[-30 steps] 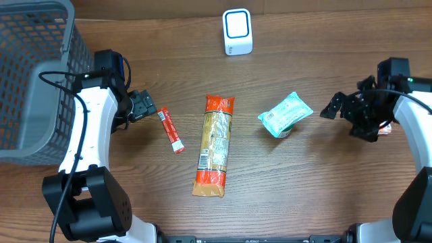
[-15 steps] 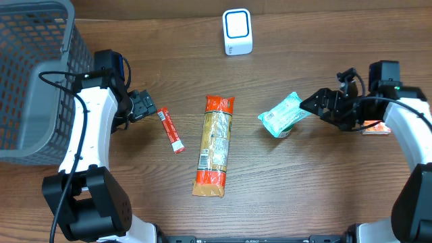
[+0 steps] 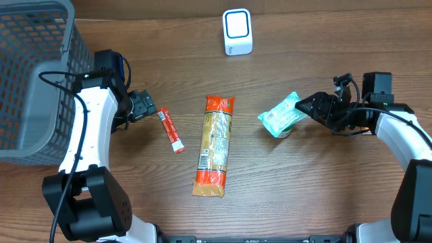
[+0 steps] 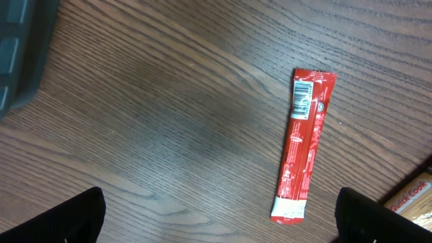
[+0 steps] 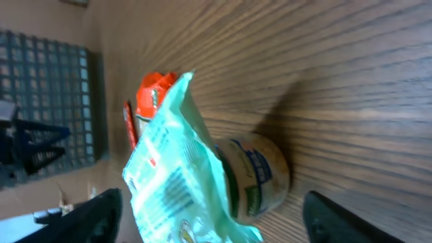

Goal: Scan the item barcode
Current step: 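Move the right gripper left and grasp the teal wrapped packet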

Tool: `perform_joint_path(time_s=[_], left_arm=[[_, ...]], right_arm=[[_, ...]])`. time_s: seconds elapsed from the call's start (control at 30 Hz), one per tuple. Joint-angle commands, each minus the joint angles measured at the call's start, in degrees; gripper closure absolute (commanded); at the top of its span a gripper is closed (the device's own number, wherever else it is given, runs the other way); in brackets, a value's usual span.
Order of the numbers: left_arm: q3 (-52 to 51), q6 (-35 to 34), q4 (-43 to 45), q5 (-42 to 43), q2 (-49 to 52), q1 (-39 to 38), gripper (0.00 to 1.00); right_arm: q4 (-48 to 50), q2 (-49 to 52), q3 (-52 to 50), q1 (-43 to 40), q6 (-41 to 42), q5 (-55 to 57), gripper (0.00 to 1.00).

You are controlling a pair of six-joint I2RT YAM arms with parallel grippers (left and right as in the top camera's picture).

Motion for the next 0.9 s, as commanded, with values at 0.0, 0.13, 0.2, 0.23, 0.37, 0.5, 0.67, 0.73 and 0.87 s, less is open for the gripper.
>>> perform_joint_path(time_s=[0.0, 0.13, 0.2, 0.23, 0.37, 0.5, 0.67, 0.73, 0.87], left_arm=[[0.6, 0.5, 0.0, -0.3, -0.6, 0.0, 0.00], [0.6, 0.5, 0.1, -0.3, -0.6, 0.0, 0.00], [0.6, 0.5, 0.1, -0.3, -0.6, 0.0, 0.00], [0.6, 0.5, 0.1, -0.3, -0.6, 0.0, 0.00], [0.6, 0.5, 0.1, -0.3, -0.6, 0.0, 0.00], [0.6, 0.5, 0.1, -0.3, -0.6, 0.0, 0.00], [0.6, 0.5, 0.1, -0.3, -0.6, 0.0, 0.00], [0.6, 0.5, 0.1, -0.3, -0.6, 0.0, 0.00], [0.6, 0.5, 0.1, -0.3, -0.6, 0.0, 0.00]], right_arm=[[0.9, 0.7, -0.2, 0.0, 0.4, -2.0, 0.24], [1.3, 1.3, -0.2, 0.0, 0.4, -2.0, 0.25], [1.6, 1.9, -0.2, 0.0, 0.4, -2.0, 0.25], [1.7, 2.4, -0.2, 0.1, 0.4, -2.1, 0.25], [2.9, 3.5, -0.2, 0.9, 0.4, -3.0, 0.25], [5.1, 3.6, -0.2, 2.7, 0.4, -4.4, 0.31], [6.2, 3.6, -0.2, 5.3, 0.4, -4.9, 0.43], [6.3, 3.6, -0.2, 5.8, 0.4, -4.8, 0.45], [6.3, 3.6, -0.2, 6.0, 0.4, -3.8, 0.59]])
